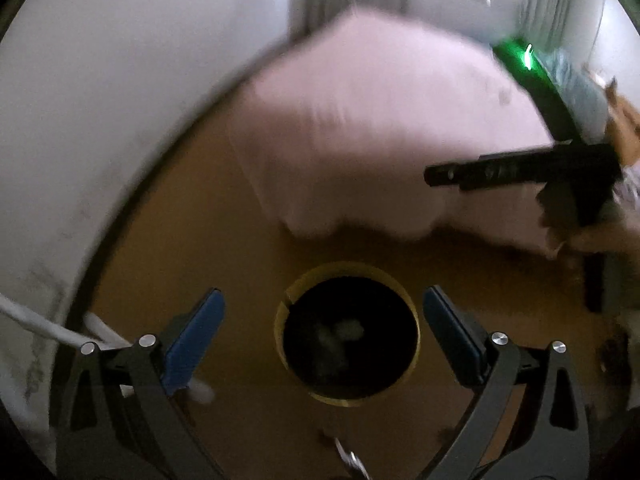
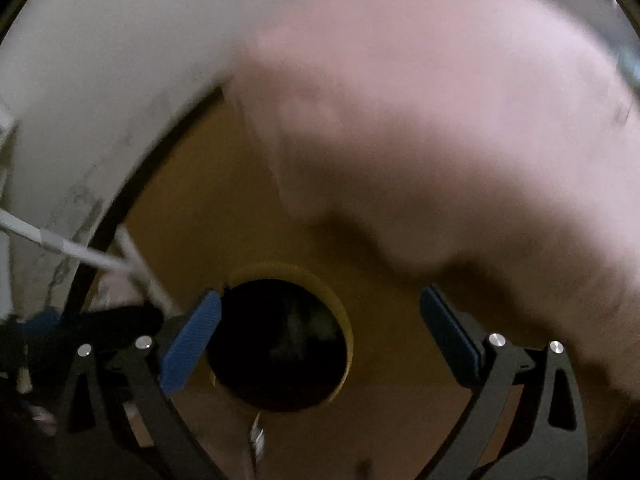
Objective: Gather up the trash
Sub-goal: 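Swing both tools back up toward the desk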
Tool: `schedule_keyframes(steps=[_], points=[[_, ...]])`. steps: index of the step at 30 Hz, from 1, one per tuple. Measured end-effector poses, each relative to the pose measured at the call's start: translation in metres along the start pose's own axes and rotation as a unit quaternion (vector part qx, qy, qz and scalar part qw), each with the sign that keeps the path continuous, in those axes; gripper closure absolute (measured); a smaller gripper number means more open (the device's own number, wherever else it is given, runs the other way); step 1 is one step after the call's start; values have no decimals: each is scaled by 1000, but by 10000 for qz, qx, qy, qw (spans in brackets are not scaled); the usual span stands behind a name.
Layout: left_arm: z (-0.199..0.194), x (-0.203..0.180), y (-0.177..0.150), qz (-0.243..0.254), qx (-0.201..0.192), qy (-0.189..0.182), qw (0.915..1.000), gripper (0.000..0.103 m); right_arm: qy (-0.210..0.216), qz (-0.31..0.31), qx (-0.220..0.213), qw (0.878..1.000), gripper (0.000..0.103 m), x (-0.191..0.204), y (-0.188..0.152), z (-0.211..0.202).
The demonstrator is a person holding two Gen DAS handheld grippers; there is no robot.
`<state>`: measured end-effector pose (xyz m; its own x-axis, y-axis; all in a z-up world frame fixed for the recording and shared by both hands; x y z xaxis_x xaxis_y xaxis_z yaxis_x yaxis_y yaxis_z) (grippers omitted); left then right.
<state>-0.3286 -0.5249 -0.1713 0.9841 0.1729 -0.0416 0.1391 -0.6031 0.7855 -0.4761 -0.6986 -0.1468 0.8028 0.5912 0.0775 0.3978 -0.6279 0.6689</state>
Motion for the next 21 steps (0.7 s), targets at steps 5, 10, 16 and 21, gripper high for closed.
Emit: schedule_keyframes(steps=[5, 10, 16, 21], points=[[-124, 78, 62, -207, -1080, 1212, 9865, 7, 821, -699, -659, 9920, 7, 94, 52, -57], [-247, 201, 58, -576, -1345, 2970, 9436, 7, 1771, -1359, -548, 9732, 7, 212, 59, -82], [-386, 337, -39, -1266, -814, 4659, 8719, 7, 2657, -2167, -722, 9366, 7, 367, 56, -113], [-478, 399, -108, -826, -110, 5027, 8604, 7, 3409, -2720, -687, 8973, 7, 498, 34, -133]])
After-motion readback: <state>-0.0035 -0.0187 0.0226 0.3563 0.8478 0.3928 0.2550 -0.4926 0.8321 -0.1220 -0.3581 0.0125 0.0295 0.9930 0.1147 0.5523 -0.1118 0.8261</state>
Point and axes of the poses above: each gripper's, at about its wrist camera, not at the fingertips, and z roughly the way its jaws point, x to its left, y to its top, the point moved 10 cm from there along z, roughly the way its jaws point, and after that the axes turned 13 degrees about -x, right-handed, at the moved point
